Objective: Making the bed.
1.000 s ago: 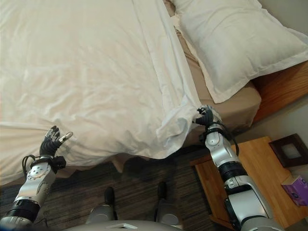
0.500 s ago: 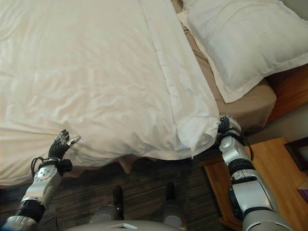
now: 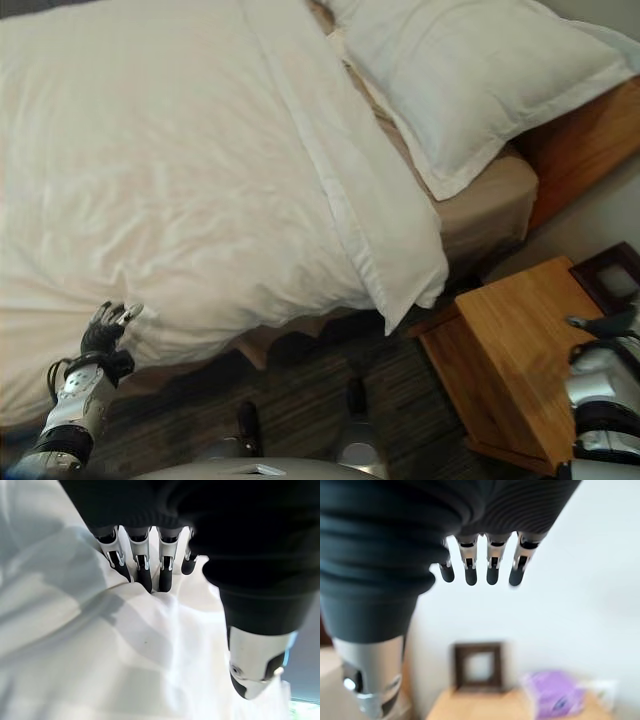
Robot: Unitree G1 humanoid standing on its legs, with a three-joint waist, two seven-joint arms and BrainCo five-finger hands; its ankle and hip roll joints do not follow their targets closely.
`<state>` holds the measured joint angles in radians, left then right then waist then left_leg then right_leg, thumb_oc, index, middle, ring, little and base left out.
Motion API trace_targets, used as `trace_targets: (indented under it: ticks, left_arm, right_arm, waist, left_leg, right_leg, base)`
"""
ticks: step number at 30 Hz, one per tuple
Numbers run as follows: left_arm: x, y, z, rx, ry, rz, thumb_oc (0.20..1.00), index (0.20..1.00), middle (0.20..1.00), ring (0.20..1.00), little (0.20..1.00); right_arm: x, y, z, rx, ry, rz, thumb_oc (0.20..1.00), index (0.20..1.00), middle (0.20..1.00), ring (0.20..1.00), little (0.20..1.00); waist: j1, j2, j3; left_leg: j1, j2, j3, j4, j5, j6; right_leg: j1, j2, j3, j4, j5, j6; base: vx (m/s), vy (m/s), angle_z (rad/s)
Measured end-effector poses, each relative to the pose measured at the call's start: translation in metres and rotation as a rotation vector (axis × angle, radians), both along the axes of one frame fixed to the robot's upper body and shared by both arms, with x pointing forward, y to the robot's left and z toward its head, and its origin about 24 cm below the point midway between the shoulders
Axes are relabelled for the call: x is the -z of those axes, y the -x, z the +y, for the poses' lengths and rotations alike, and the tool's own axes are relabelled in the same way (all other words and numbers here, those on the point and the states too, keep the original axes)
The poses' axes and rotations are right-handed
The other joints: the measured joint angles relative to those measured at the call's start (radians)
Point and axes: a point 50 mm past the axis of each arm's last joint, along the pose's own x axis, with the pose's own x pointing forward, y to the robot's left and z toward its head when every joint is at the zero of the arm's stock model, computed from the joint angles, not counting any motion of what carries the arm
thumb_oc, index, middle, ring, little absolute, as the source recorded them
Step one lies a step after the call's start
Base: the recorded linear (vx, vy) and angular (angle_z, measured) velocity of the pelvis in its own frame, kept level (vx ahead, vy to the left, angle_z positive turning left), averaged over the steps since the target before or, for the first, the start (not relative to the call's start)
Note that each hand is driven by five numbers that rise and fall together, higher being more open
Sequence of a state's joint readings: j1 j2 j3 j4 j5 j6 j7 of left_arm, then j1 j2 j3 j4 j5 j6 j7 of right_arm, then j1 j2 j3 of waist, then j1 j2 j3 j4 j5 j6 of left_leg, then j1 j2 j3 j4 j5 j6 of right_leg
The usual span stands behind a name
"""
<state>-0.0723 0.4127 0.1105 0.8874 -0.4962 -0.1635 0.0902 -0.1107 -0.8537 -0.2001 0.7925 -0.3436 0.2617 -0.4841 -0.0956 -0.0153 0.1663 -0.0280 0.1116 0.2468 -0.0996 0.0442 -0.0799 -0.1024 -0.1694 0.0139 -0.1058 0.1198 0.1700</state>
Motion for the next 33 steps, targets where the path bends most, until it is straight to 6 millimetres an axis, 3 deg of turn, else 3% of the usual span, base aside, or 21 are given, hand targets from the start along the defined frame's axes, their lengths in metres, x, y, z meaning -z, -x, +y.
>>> trace_targets:
  ticks: [6,8,10,12,13,16,19,21,26,33]
  left_arm:
    - [0.010,0.009,-0.003,-0.080,0.062,0.008,1.000,1.000,1.000,1.000,1.000]
    - [0.005,0.007,-0.004,-0.113,0.085,-0.038,1.000,1.000,1.000,1.000,1.000]
    - [0.005,0.010,-0.008,-0.141,0.108,-0.061,1.000,1.000,1.000,1.000,1.000]
    - [0.003,0.010,-0.011,-0.157,0.107,-0.075,1.000,1.000,1.000,1.000,1.000]
    - [0.001,0.009,-0.011,-0.178,0.118,-0.094,1.000,1.000,1.000,1.000,1.000]
    - [-0.003,0.004,-0.015,-0.177,0.137,-0.122,1.000,1.000,1.000,1.000,1.000]
    - [-0.006,-0.005,-0.029,-0.113,0.151,-0.144,1.000,1.000,1.000,1.000,1.000]
    - [-0.009,-0.010,-0.036,-0.063,0.163,-0.165,1.000,1.000,1.000,1.000,1.000]
    - [-0.019,-0.018,-0.043,0.031,0.164,-0.213,1.000,1.000,1.000,1.000,1.000]
    - [-0.037,-0.040,-0.054,0.109,0.193,-0.309,1.000,1.000,1.000,1.000,1.000]
  right_arm:
    - [-0.016,-0.011,0.011,-0.082,0.060,-0.086,1.000,1.000,1.000,1.000,1.000]
    - [-0.026,-0.021,0.021,-0.104,0.037,-0.225,1.000,1.000,1.000,1.000,1.000]
    - [-0.036,-0.037,0.043,-0.180,-0.075,-0.486,1.000,1.000,1.000,1.000,1.000]
    - [-0.037,-0.055,0.070,-0.265,-0.271,-0.763,0.200,0.200,0.200,0.200,0.200]
    - [-0.035,-0.074,0.094,-0.312,-0.460,-0.937,0.200,0.200,0.200,0.200,0.200]
    - [-0.040,-0.099,0.136,-0.446,-0.744,-1.150,0.200,0.200,0.200,0.200,0.200]
    - [-0.056,-0.126,0.209,-0.635,-1.310,-1.517,0.200,0.200,0.200,0.200,0.200]
    - [-0.066,-0.133,0.230,-0.715,-1.507,-1.649,0.200,0.200,0.200,0.200,0.200]
    - [-0.098,-0.142,0.241,-0.852,-1.613,-1.844,0.200,0.200,0.200,0.200,0.200]
    - [-0.128,-0.158,0.241,-0.927,-1.584,-1.887,0.200,0.200,0.200,0.200,0.200]
  waist:
    - [0.007,0.021,-0.010]
    - [0.014,0.021,-0.010]
    - [0.014,0.016,-0.007]
    - [0.017,0.010,-0.006]
    - [0.017,0.007,-0.005]
    - [0.028,-0.003,0.002]
    - [0.052,0.010,0.002]
    - [0.074,0.010,0.003]
    - [0.098,0.003,0.008]
    - [0.127,0.023,0.045]
  left_leg:
    - [0.003,0.024,-0.006,0.000,0.001,-0.001]
    - [0.006,0.025,-0.011,0.000,0.006,-0.005]
    - [0.013,0.026,-0.014,0.000,0.007,-0.005]
    - [0.013,0.027,-0.017,0.000,0.011,-0.003]
    - [0.015,0.029,-0.015,0.000,0.011,-0.003]
    - [0.011,0.027,-0.019,0.000,0.017,-0.008]
    - [0.008,0.027,-0.028,0.000,0.016,-0.011]
    - [0.006,0.026,-0.043,0.000,0.019,-0.014]
    - [-0.008,0.022,-0.073,0.006,0.025,-0.013]
    - [-0.086,0.028,-0.121,0.005,0.050,-0.021]
  right_leg:
    - [0.006,0.021,-0.008,0.000,-0.001,-0.010]
    - [0.012,0.024,-0.011,0.000,-0.001,-0.012]
    - [0.020,0.026,-0.015,0.000,-0.002,-0.014]
    - [0.022,0.026,-0.022,0.000,-0.005,-0.020]
    - [0.022,0.028,-0.021,0.000,-0.002,-0.021]
    - [0.022,0.027,-0.029,0.000,0.004,-0.023]
    - [0.024,0.027,-0.034,0.000,0.000,-0.022]
    - [0.032,0.025,-0.050,0.000,0.000,-0.024]
    - [0.038,0.020,-0.084,0.002,-0.006,-0.024]
    - [-0.009,0.027,-0.127,0.001,-0.010,-0.021]
  base:
    - [0.05,-0.022,0.03]
    - [0.05,-0.029,0.04]
    - [0.01,-0.036,0.05]
    - [0.03,-0.022,0.05]
    - [0.01,-0.018,0.04]
    - [0.02,-0.005,0.08]
    - [0.03,-0.014,0.07]
    - [0.04,-0.037,0.25]
    - [-0.04,-0.077,0.18]
    - [-0.11,-0.058,0.19]
